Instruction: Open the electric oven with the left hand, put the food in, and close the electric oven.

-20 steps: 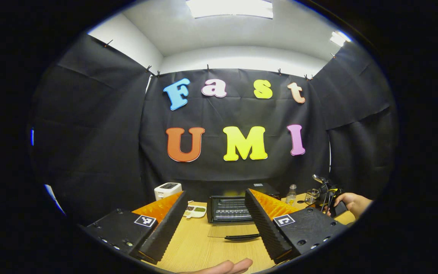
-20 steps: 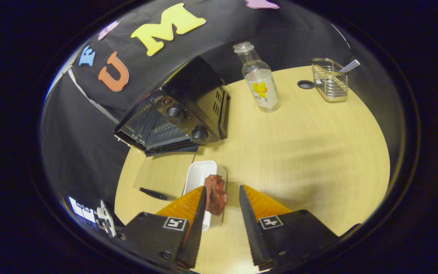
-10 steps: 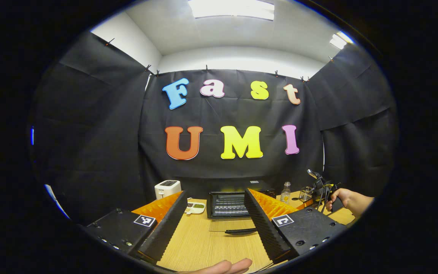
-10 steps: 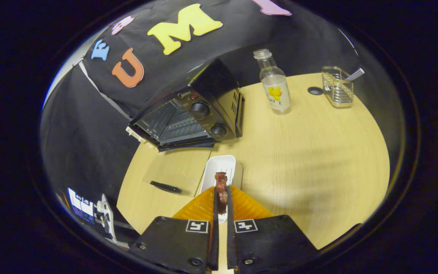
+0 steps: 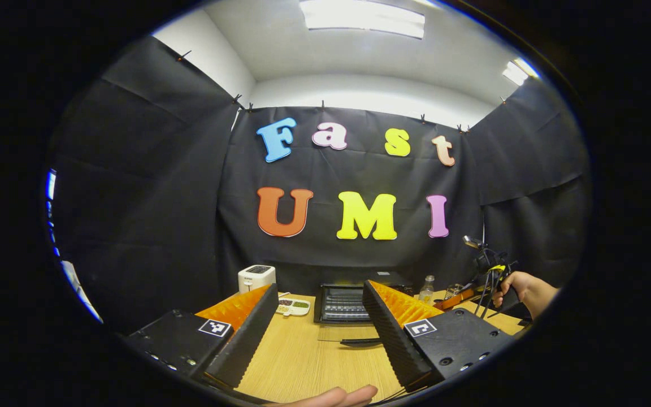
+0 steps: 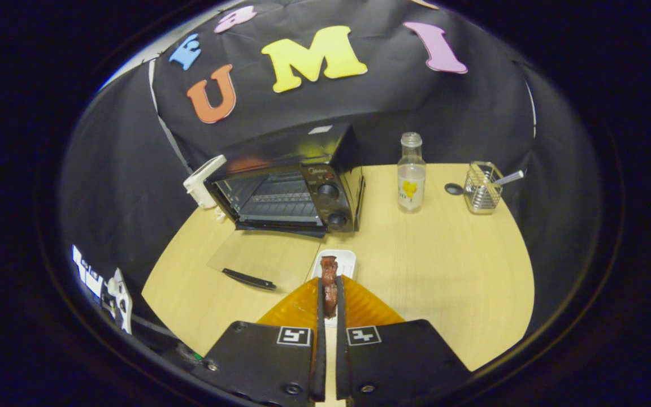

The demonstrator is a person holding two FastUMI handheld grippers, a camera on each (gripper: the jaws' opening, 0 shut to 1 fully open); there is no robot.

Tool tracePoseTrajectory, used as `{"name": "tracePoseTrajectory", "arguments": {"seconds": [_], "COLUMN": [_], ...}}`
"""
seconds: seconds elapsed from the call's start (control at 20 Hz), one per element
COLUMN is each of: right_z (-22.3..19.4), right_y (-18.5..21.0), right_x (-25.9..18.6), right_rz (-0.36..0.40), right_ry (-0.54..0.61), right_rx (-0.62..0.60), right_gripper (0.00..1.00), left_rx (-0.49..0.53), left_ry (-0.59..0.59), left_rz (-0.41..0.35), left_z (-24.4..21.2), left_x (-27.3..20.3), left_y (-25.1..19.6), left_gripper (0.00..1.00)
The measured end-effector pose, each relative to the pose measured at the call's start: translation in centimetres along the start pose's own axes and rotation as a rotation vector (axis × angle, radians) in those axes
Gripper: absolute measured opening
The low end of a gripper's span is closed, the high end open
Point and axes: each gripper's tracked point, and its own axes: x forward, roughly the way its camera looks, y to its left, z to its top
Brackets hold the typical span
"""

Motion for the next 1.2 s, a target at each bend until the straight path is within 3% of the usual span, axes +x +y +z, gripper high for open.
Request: {"name": "tracePoseTrajectory", "arguments": {"seconds": [0.2,0.35,0.7,1.0,1.2], "right_z": [1.7,2.6,4.3,4.1,4.3], "right_y": [2.6,5.1,12.1,15.4,15.6], "right_x": [-2.6,-3.8,-4.6,-2.2,0.1], "right_rz": [-0.048,-0.073,-0.083,-0.051,-0.021], "right_ry": [-0.109,-0.2,-0.411,-0.496,-0.52], "right_rx": [-0.078,-0.128,-0.214,-0.179,-0.082], "right_gripper": [0.07,0.1,0.1,0.1,0.1], "left_rx": [-0.009,-0.021,0.016,0.042,0.028], "left_ry": [0.024,0.047,0.08,0.105,0.104], "left_rz": [-0.04,-0.066,-0.049,-0.007,0.014], "left_z": [-1.1,-2.2,-4.0,-5.5,-5.9], "left_x": [0.2,0.4,1.0,2.0,2.6], "left_y": [-0.4,-0.8,-0.4,0.9,1.9], "left_gripper": [0.95,0.95,0.95,0.95,0.95]}}
